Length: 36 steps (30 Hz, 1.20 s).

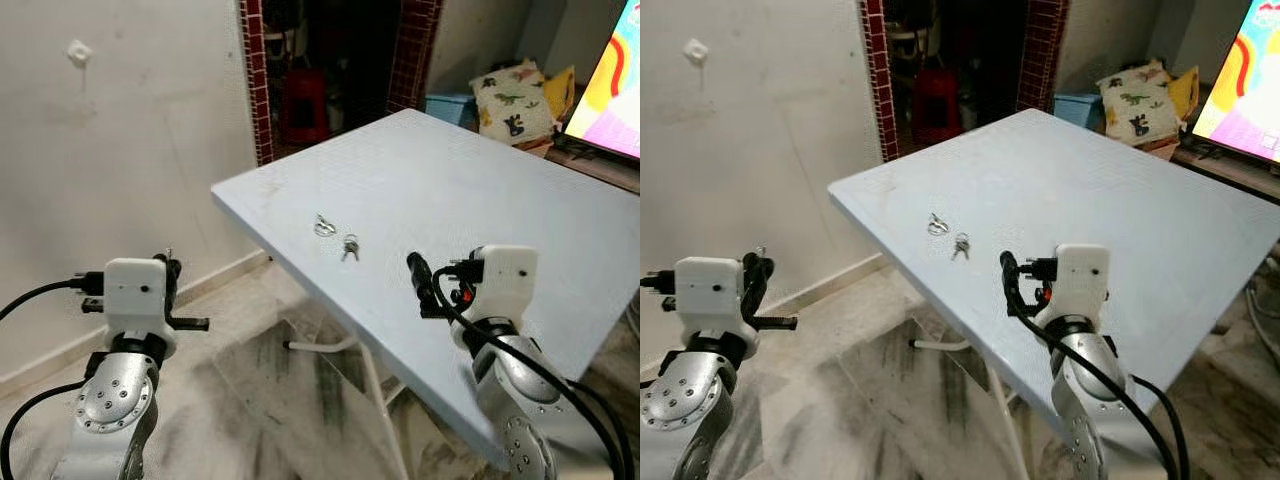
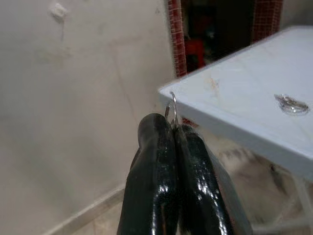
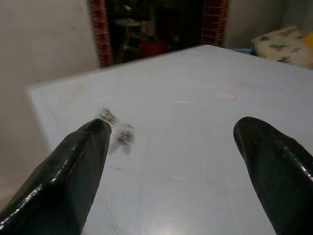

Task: Hang keys on a hook

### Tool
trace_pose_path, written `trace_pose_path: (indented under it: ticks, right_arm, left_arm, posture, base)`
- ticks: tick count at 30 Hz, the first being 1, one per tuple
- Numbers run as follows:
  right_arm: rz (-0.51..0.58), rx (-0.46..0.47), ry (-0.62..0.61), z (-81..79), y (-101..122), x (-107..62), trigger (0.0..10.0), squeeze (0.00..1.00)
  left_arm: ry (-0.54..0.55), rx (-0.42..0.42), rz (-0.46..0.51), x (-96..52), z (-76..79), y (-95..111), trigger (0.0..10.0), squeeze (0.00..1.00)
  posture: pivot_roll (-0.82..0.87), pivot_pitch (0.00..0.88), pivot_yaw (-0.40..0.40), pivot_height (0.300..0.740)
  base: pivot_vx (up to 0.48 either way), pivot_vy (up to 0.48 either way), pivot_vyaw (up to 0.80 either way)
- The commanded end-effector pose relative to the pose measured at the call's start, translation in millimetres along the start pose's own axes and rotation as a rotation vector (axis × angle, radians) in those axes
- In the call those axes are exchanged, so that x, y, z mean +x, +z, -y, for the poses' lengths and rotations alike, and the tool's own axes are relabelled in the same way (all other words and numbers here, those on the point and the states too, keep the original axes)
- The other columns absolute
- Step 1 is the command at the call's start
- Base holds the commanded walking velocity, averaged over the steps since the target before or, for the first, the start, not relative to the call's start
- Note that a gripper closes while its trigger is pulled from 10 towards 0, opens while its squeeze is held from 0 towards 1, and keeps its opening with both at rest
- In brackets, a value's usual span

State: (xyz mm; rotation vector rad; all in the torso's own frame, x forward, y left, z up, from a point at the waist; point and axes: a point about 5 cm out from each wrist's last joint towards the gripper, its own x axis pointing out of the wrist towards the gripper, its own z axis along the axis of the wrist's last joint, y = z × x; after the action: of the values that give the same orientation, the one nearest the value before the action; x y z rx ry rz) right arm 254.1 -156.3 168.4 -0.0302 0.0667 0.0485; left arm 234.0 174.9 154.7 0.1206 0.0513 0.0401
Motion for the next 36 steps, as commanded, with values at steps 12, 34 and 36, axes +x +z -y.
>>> trace_pose_path:
  ticks: [12, 34, 36]
  right_arm:
    - [0.002, -0.003, 0.042, -5.7, 4, 10.6, 10.0, 0.0]
    - [0.053, -0.012, 0.097, -12.1, 10, 15.0, 10.0, 0.0]
    - [0.053, -0.01, 0.097, -12.1, 9, 15.8, 10.0, 0.0]
  left_arm:
    - [0.033, 0.033, 0.022, 1.9, -5.0, 4, 10.0, 0.0]
    - [0.022, 0.046, 0.052, 6.2, -3.8, 9, 10.0, 0.0]
    - [0.024, 0.047, 0.052, 6.3, -3.9, 9, 10.0, 0.0]
  posture:
    - [-0.01, 0.0, 0.016, 0.74]
    - [0.0, 0.0, 0.023, 0.74]
    - [0.01, 0.0, 0.024, 0.74]
  base:
    - [0.0, 0.22, 0.0]
    - [0.0, 0.0, 0.65]
    - [0.0, 0.0, 0.8]
